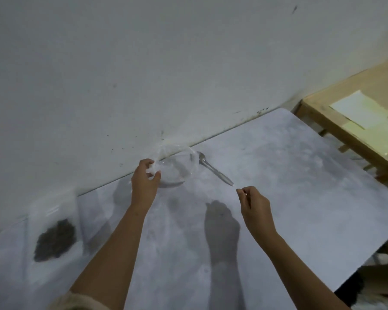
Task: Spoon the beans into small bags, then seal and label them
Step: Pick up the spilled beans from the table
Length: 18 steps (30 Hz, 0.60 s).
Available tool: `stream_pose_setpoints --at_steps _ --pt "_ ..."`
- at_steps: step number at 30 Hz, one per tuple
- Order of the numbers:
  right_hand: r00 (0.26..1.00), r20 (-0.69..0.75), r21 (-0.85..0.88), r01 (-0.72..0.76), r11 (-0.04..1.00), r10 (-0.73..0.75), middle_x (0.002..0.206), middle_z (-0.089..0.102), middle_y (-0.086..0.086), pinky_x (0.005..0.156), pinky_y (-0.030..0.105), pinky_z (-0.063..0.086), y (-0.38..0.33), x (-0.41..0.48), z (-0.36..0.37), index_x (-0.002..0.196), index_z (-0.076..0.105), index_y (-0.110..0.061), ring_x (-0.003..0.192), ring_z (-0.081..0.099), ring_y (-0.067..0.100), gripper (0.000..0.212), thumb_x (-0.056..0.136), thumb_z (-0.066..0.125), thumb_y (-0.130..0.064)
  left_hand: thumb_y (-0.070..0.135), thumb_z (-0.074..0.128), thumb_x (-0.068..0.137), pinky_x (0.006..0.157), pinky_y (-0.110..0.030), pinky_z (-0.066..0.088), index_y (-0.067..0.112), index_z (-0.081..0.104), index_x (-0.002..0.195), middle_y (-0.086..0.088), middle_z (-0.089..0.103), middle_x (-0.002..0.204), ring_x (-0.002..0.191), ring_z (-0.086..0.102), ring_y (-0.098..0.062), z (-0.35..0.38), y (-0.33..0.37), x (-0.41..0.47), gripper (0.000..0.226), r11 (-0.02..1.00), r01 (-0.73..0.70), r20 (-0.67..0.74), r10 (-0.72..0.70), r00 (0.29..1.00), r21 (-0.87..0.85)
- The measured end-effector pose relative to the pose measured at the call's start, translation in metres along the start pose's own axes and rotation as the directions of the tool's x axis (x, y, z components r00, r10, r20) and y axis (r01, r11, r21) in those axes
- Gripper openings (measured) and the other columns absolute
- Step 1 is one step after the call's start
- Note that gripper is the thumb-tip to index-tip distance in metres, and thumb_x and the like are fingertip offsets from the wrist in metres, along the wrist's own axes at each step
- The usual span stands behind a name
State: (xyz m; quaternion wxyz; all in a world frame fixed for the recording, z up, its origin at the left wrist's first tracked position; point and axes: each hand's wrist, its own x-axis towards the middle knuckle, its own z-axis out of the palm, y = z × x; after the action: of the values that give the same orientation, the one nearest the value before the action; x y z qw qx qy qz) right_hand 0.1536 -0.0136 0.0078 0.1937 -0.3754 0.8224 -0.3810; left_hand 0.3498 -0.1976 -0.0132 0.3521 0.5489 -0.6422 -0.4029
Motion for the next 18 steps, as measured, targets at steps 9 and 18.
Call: stream_pose_setpoints --at_steps 9,18 --pt "0.985 -0.159 0.099 -0.052 0.994 0.067 0.061 0.054 0.007 0.052 0.025 0.035 0.026 0.007 -0.069 0.081 0.056 -0.008 0.054 0.047 0.015 0.023 0.096 0.048 -0.022 0.007 0.068 0.084 0.073 -0.009 0.047 0.018 0.058 0.112 0.008 0.056 0.111 0.087 0.057 -0.002 0.04 0.095 -0.031 0.032 0.952 -0.191 -0.205 0.143 0.968 -0.24" --pt "0.863 -0.451 0.12 -0.193 0.974 0.227 0.071 0.056 0.005 0.054 0.028 0.038 0.117 -0.013 -0.215 0.088 0.055 -0.008 0.065 0.053 0.018 0.02 0.097 0.045 -0.023 0.008 0.067 0.085 0.066 -0.012 0.05 0.026 0.057 0.108 0.008 0.051 0.108 0.093 0.054 -0.003 0.225 0.221 -0.148 0.031 0.84 -0.305 0.362 0.483 0.797 -0.449"
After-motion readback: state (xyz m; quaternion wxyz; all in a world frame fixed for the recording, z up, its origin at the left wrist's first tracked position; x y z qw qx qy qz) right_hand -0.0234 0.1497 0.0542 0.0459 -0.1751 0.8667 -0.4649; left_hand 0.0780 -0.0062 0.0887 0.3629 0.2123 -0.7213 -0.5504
